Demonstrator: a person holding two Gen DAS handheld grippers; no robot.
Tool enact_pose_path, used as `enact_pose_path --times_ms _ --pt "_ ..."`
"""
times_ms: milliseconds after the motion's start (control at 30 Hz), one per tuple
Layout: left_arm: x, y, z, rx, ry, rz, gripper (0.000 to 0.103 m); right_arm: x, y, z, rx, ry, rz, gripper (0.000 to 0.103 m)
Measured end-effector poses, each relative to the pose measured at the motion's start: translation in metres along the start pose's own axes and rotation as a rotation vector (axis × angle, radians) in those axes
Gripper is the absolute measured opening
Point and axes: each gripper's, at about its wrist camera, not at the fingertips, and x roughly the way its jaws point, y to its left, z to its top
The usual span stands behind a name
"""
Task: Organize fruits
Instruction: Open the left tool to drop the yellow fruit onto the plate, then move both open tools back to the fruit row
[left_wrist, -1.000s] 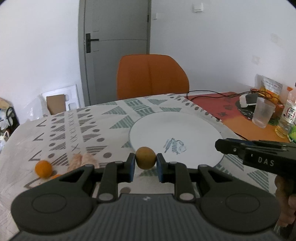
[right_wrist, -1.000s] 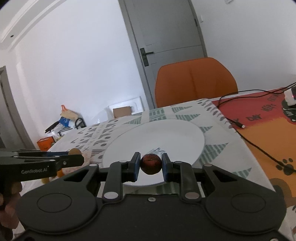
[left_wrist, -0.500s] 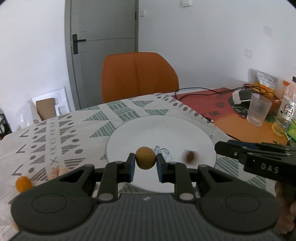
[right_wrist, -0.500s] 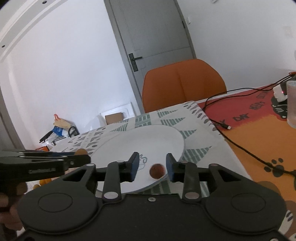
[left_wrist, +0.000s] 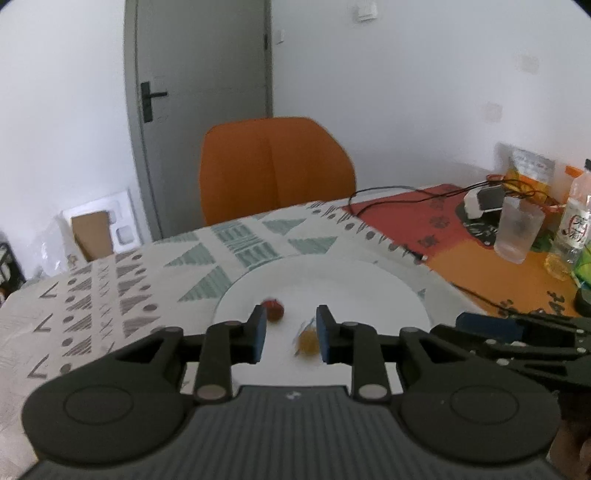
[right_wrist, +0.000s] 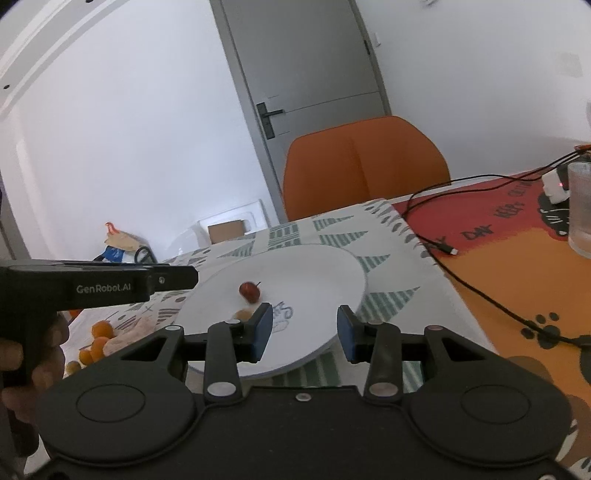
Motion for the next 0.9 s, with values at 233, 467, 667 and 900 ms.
enact_pose_path --times_ms 233,467,667,900 --pt "-0.017 0.025 -0.011 -0.041 -0.003 0.085 0.068 0.003 0.012 -0.003 -0.01 0.007 0.012 0.053" --pt "-0.037 0.051 -0.018 -0.087 -0.036 0.156 0.082 0.005 0.025 -0.005 -0.027 0.008 0.024 0.068" --pt "-0.051 0.074 -0.026 -0.145 -0.039 0.204 0.087 0.004 0.038 -0.006 -0.039 -0.002 0.042 0.089" --pt "-0.066 0.105 -0.031 -0.217 -0.055 0.283 0.09 0.005 0.052 -0.004 -0.058 -0.018 0.087 0.099"
